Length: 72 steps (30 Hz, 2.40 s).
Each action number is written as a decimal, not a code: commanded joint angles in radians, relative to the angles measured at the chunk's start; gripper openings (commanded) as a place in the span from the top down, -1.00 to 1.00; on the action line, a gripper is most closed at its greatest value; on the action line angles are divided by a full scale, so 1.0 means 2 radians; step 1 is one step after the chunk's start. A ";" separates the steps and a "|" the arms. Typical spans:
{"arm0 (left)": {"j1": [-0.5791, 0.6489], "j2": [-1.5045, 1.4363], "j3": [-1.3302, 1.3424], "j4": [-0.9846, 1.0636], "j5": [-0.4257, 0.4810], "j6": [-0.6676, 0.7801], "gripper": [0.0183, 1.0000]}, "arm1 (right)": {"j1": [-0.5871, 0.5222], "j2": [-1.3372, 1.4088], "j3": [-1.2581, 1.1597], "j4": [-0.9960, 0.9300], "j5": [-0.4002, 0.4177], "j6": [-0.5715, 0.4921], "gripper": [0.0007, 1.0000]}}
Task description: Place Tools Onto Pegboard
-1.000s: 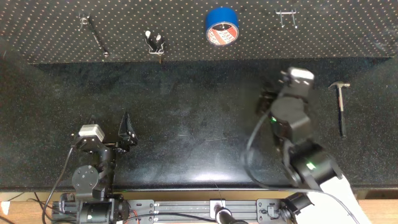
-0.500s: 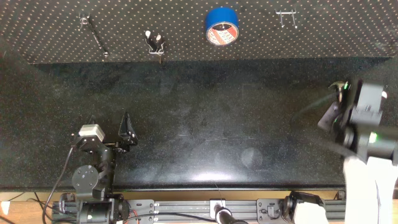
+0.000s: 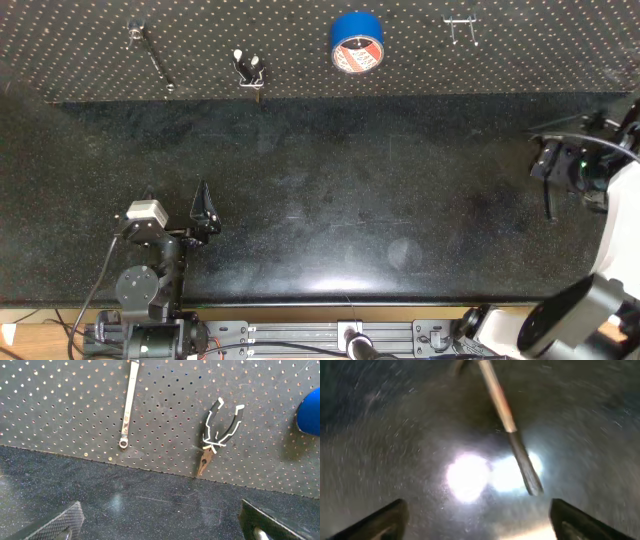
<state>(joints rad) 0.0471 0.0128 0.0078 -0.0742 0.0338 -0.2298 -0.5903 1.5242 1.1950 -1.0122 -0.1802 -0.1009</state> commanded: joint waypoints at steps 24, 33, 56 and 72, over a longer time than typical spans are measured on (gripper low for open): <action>0.002 -0.005 -0.001 -0.003 -0.002 0.001 -0.99 | -0.005 0.180 0.061 0.064 0.075 -0.176 -0.96; 0.002 -0.005 -0.001 -0.003 -0.002 0.001 -0.99 | 0.008 0.206 0.063 0.066 0.111 -0.173 -0.95; 0.002 -0.005 -0.001 -0.003 -0.002 0.001 -0.99 | 0.030 0.218 0.071 0.049 0.110 -0.157 0.85; 0.002 -0.005 -0.001 -0.003 -0.002 0.001 -0.99 | 0.089 -0.110 -0.134 0.249 0.005 -0.068 0.84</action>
<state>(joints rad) 0.0471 0.0128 0.0078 -0.0742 0.0338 -0.2298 -0.4637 1.4239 1.0687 -0.6044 -0.1192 -0.3180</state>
